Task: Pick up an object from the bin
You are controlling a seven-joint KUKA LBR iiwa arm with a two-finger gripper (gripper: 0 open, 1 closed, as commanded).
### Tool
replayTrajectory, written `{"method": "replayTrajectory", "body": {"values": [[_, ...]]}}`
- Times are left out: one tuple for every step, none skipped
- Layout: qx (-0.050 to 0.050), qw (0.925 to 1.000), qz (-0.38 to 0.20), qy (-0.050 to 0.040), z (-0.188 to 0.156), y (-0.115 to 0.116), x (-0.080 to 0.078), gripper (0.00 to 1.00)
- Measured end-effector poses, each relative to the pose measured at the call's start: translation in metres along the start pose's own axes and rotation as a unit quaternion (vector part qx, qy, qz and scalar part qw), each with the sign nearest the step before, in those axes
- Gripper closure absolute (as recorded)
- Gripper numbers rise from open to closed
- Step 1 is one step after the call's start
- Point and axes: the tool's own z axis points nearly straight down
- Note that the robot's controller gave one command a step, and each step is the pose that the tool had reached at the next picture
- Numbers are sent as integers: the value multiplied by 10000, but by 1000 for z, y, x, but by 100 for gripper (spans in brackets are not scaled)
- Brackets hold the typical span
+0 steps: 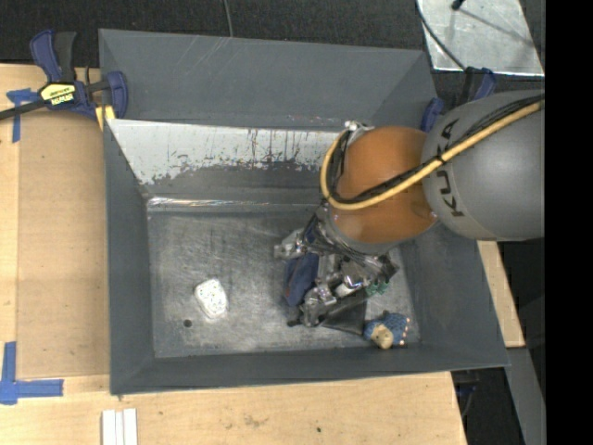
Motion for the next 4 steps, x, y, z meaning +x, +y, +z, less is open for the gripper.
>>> {"method": "replayTrajectory", "body": {"values": [[-4, 9727, -2321, -9, 26, -9, -20, 0], [11, 9731, -2303, -6, 25, -8, -21, 0], [32, 9731, -2304, -63, 21, -9, -24, 100], [41, 9734, -2291, -51, -54, -9, -27, 100]]}}
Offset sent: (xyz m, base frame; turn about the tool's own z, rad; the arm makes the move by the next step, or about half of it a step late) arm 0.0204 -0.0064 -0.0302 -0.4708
